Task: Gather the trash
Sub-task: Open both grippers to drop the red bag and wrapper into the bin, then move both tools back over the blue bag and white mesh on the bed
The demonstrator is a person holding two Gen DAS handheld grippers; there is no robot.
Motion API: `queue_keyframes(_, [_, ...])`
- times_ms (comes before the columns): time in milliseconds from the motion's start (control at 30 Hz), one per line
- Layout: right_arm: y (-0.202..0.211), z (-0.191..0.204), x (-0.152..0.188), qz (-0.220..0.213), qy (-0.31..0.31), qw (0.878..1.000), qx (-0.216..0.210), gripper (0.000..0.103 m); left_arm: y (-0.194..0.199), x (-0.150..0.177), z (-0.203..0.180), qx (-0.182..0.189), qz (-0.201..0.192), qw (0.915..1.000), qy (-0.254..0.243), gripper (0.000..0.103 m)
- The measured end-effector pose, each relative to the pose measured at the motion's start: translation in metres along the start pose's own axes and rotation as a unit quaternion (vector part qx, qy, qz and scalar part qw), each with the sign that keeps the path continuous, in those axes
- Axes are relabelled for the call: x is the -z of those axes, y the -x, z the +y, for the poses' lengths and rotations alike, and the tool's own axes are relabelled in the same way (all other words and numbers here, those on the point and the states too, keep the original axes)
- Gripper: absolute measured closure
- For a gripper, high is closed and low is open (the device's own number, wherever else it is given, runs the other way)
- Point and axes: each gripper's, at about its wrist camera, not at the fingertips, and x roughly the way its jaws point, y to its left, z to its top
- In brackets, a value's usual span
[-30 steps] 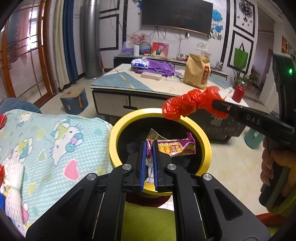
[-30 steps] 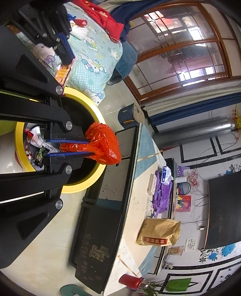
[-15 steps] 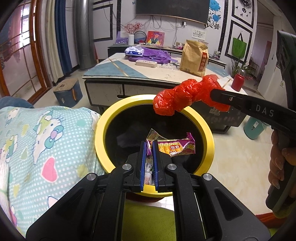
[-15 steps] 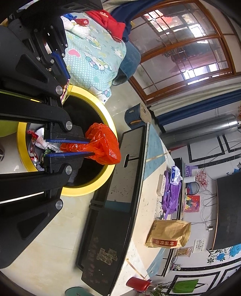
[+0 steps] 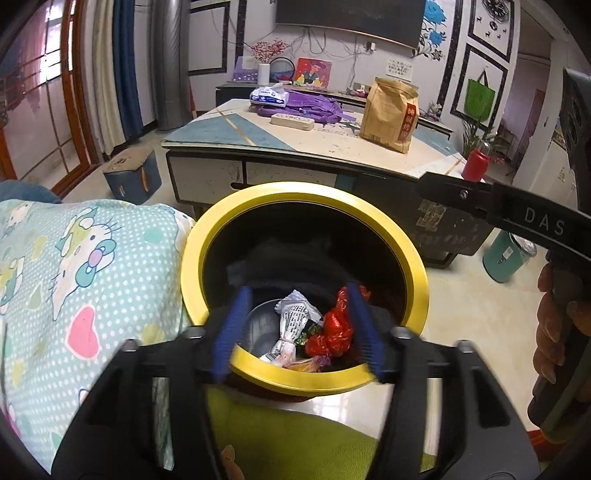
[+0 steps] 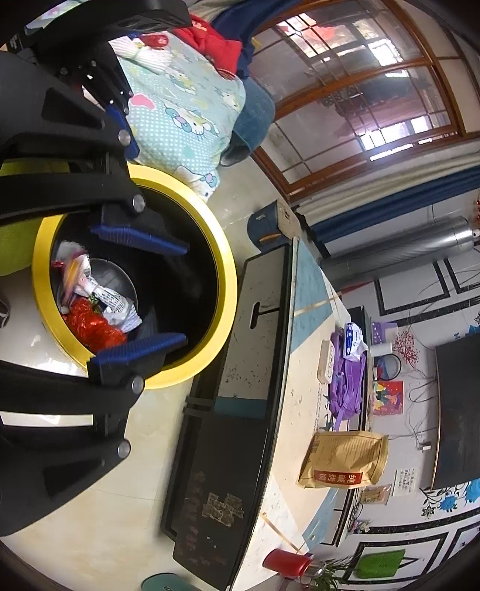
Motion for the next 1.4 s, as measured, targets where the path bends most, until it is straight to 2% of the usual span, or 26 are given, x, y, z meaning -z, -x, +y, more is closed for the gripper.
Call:
queue_keyframes(100, [0.001,-0.001,-0.001,-0.005,-0.001,1.000,0.004,0.047,0.007,-0.001,0.006,0.006,-0.010,0.9997,0.021,0.022])
queue_keyframes(133, [0.002,-0.001,0.000,-0.006,-0.001,1.000,0.006,0.046,0.009,-0.002,0.007,0.004,-0.014,0.9996,0.026,0.010])
queue_keyframes(200, [0.003,0.000,0.000,-0.010,0.001,1.000,0.007,0.041,0.015,-0.003,0.012,0.001,-0.021,0.9991,0.036,0.011])
queue_keyframes(400, [0.008,0.005,0.000,-0.019,0.010,1.000,0.007,0.035,0.035,-0.005,0.022,-0.020,-0.050,0.9971,0.053,0.011])
queue_keyframes(767, [0.027,0.032,-0.001,-0.055,0.045,0.997,-0.029,0.030,0.071,-0.003,0.040,-0.056,-0.089,0.9919,0.071,0.011])
queue_keyframes(1400, [0.053,0.097,0.012,-0.080,0.125,0.985,-0.082,0.024,0.140,0.015,0.082,-0.131,-0.153,0.9722,0.119,0.011])
